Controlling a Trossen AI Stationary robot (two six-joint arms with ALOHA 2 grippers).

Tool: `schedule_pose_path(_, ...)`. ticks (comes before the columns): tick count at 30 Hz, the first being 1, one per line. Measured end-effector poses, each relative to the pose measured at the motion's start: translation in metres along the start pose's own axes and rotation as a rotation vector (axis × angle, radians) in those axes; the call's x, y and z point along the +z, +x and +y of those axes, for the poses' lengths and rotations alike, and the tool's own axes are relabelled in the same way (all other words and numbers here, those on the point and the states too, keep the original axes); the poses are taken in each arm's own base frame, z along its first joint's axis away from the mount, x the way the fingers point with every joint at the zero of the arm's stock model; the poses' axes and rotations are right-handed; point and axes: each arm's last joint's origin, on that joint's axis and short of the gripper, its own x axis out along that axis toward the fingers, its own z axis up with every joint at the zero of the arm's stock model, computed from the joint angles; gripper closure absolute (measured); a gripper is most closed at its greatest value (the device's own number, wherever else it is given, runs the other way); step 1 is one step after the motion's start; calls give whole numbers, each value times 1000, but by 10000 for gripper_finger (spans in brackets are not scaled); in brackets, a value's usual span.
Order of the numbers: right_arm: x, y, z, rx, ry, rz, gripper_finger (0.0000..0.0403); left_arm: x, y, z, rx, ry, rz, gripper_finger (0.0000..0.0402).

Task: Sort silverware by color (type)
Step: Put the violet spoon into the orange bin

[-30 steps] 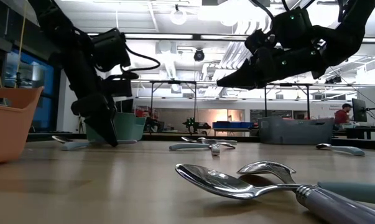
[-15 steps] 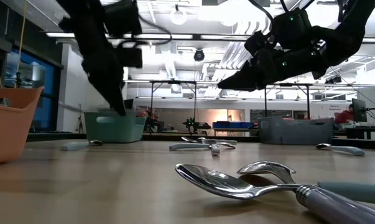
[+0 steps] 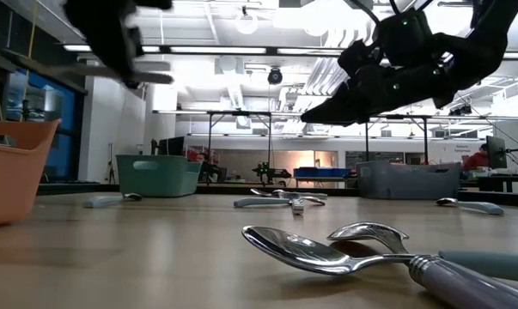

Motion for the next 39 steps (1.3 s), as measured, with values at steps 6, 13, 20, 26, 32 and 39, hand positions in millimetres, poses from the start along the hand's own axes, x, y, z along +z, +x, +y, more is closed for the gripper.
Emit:
schedule_pose_path(6, 1, 1, 10, 36, -11, -3, 403, -28, -12, -46, -118, 249, -7, 352)
schedule_pose_path(13, 2, 1, 20, 75, -2, -2, 403, -56, -25, -82, -236, 561, -79, 352)
schedule_pose_path(20, 1, 2, 35, 44, 11, 14, 403, -59, -9, -97, -234, 766, -114, 352)
schedule_pose_path(26, 1, 1, 45, 39, 35, 25, 403, -59, 17, -101, -206, 872, -45, 352)
schedule_pose_path(32, 1, 0, 53, 72, 42, 26, 403, -65, 38, -106, -177, 909, 21, 352)
schedule_pose_path(39, 1, 0, 59, 91, 45, 27, 403, -73, 60, -110, -170, 942, 106, 352)
